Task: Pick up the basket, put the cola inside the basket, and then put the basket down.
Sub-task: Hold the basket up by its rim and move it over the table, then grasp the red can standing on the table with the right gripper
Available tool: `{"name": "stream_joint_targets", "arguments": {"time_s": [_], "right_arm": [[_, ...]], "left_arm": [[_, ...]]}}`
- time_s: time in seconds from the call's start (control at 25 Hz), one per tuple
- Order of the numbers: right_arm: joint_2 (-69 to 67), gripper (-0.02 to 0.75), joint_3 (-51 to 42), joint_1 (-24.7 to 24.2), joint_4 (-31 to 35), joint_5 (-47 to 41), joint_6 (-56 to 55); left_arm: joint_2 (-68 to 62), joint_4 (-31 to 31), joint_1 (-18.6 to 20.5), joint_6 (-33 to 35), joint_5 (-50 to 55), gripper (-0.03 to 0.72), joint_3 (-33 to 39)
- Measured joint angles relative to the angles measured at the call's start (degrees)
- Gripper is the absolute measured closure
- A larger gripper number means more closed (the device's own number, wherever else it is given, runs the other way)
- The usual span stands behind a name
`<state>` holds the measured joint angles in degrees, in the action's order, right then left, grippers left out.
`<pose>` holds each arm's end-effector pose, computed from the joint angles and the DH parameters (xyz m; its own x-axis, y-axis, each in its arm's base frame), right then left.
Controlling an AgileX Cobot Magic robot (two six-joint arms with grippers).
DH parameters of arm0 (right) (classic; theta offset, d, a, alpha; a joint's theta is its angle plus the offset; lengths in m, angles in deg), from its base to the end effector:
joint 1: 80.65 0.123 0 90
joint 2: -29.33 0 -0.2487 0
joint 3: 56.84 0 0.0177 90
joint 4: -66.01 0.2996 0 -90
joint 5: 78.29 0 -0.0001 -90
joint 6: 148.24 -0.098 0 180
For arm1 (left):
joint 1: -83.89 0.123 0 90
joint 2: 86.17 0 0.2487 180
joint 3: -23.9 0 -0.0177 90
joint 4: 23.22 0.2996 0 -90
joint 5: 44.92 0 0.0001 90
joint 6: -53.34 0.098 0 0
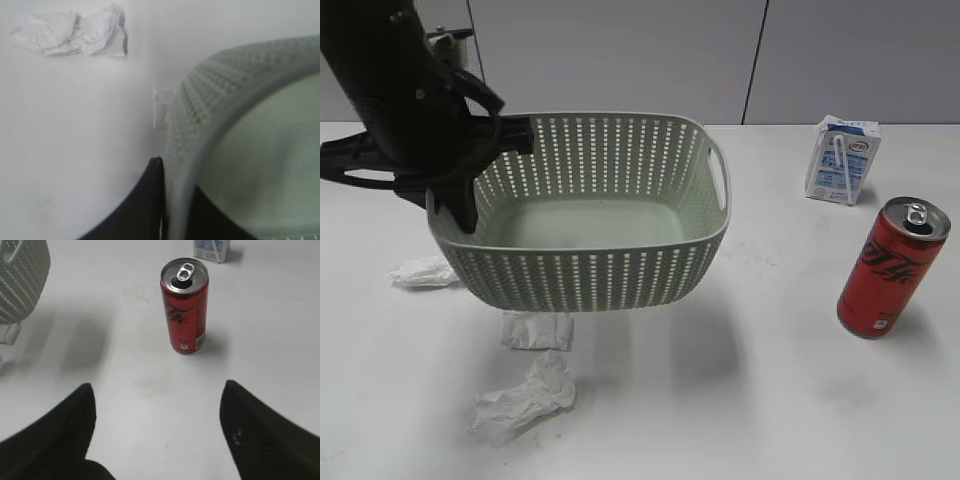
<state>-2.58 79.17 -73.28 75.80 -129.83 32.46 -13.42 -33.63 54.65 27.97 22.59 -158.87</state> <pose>0.1497 0.0325 0.2860 -0.6166 0.0147 -0.7872 -0.1750 0.9722 0.1553 0.3255 -0.2010 0.2071 -0.9990 0.0047 -0.0454 0.0144 0.9765 -0.2152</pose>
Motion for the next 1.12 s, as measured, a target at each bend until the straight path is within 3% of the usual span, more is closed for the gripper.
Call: {"name": "stream_joint_targets", "arguments": {"time_s": [0.16, 0.44, 0.64, 1.12], "right_arm": [[-13.4, 0.073, 6.53, 0.0, 1.0, 1.36, -0.06], [-36.85, 0.069, 18.33, 0.0, 1.07, 1.72, -0.06], [-50.58, 0.069, 25.68, 0.0, -3.81, 1.79, -1.86], [-65.44, 0.069, 30.42, 0.0, -5.48, 2.01, -3.29]], "left_arm": [[0.61, 0.11, 0.0, -0.01, -2.06, 0.691, 2.81], [0.63, -0.22, 0.0, -0.06, -4.49, 0.691, 4.51], [0.63, -0.22, 0.0, 1.41, -5.49, 0.691, 4.51], [0.63, -0.22, -0.05, 1.73, -7.85, 0.691, 4.51]]}}
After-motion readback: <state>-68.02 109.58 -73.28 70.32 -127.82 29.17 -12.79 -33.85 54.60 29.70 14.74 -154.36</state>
